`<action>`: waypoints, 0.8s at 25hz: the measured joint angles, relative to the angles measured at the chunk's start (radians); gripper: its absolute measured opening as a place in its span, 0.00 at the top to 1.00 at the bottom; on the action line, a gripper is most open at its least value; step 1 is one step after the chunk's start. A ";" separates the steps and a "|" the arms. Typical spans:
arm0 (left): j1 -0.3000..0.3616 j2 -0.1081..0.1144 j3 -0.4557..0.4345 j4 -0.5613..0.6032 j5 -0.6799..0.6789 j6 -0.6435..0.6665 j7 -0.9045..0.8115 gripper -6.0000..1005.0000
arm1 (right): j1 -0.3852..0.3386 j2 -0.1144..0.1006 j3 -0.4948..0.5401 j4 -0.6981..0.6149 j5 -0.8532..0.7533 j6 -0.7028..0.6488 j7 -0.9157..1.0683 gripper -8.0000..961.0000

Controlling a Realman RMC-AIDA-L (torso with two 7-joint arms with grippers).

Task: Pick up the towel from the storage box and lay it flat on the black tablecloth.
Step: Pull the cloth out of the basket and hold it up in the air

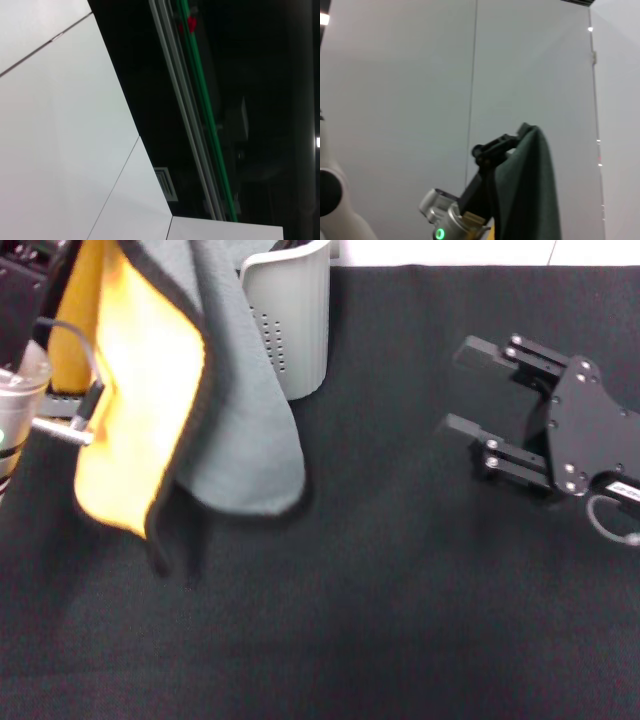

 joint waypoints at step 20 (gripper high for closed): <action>-0.113 -0.001 0.076 -0.110 0.008 -0.002 0.073 0.98 | -0.030 0.000 -0.690 -0.266 0.588 0.346 -0.112 0.34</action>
